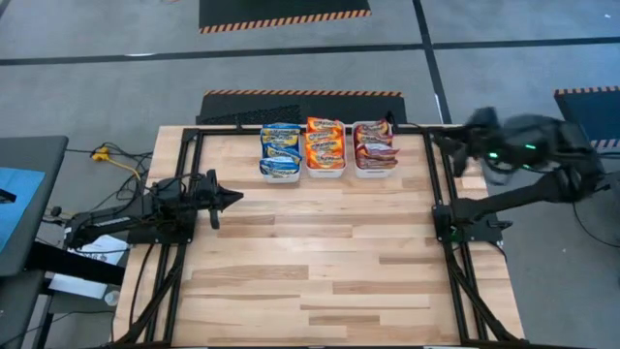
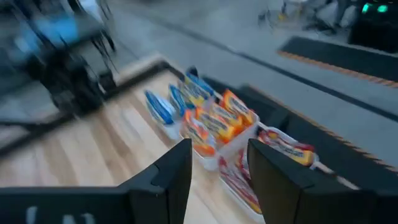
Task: Sort Maruchan noodles
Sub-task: Return to Home Position
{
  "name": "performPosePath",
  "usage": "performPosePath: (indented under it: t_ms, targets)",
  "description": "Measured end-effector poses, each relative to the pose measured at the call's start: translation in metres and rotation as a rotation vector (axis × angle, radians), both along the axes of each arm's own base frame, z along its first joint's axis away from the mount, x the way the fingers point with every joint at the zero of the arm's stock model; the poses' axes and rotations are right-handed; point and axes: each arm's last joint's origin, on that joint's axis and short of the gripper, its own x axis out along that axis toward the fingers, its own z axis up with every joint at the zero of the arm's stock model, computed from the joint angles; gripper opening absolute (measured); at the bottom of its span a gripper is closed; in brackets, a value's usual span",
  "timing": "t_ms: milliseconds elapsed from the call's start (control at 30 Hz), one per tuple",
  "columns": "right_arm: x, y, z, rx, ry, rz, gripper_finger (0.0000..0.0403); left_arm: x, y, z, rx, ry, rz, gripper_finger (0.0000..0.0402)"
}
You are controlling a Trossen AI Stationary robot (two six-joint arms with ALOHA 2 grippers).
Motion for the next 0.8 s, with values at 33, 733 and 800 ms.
performPosePath:
  t_ms: [33,733,800]
  targets:
    - [-0.012,0.001,-0.007,0.011,-0.055,-0.002,0.0179,0.000,0.000,0.000,0.013,0.003,-0.001,0.0000]
    - [0.003,0.015,-0.215,-0.135,-0.226,0.323,0.0179,0.000,0.000,0.000,0.137,0.036,0.004,0.0000]
    - [0.003,0.015,-0.221,-0.156,-0.224,0.330,0.0179,0.000,0.000,0.000,0.123,0.032,0.005,0.0000]
